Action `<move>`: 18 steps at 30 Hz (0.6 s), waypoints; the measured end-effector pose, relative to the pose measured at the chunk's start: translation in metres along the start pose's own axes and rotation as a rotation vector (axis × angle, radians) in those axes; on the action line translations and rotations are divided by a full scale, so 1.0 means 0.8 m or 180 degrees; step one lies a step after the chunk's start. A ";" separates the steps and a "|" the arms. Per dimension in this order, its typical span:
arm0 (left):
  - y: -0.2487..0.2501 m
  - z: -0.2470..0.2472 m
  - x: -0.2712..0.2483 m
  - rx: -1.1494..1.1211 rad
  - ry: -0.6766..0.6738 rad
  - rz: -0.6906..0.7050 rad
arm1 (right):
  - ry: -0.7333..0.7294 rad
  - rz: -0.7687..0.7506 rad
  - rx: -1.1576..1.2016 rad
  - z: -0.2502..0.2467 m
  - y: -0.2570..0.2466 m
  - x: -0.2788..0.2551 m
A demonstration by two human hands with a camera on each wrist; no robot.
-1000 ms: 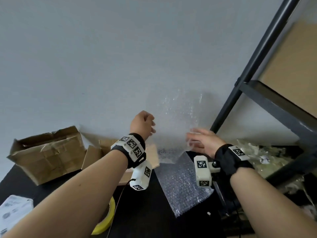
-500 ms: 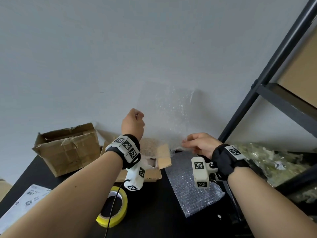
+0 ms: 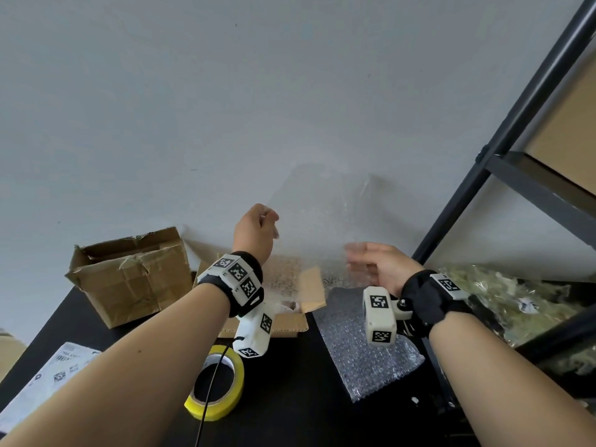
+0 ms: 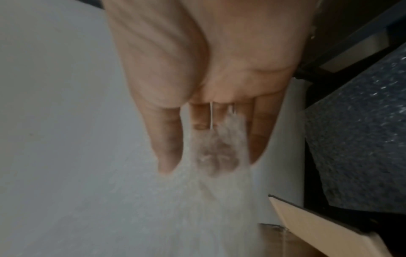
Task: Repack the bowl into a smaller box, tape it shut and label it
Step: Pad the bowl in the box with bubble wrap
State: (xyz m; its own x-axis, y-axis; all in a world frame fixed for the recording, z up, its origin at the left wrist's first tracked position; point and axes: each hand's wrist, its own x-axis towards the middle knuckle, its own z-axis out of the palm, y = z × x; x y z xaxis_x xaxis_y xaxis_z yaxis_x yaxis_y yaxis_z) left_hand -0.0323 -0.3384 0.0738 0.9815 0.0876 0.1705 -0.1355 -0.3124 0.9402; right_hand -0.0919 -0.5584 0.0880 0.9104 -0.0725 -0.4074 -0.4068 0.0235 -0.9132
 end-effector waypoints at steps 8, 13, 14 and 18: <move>-0.001 -0.014 -0.002 -0.0328 -0.0571 -0.0387 | 0.0670 -0.0457 0.0185 -0.009 0.003 0.012; 0.003 -0.020 -0.005 -0.0924 -0.0934 -0.0778 | 0.0806 -0.0295 0.0419 -0.012 0.010 0.012; 0.004 -0.021 -0.006 -0.0976 -0.1000 -0.0803 | 0.0838 -0.0250 0.0486 -0.012 0.011 0.013; 0.005 -0.021 -0.010 -0.0856 -0.1057 -0.0764 | 0.0994 -0.0113 0.0648 -0.012 0.012 0.019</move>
State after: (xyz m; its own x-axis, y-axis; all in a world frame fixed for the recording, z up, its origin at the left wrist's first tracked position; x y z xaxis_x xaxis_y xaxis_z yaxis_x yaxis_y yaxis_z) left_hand -0.0427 -0.3247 0.0813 0.9736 -0.1928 -0.1224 0.1126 -0.0610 0.9918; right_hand -0.0829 -0.5691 0.0728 0.8439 -0.3767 -0.3820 -0.3234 0.2110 -0.9224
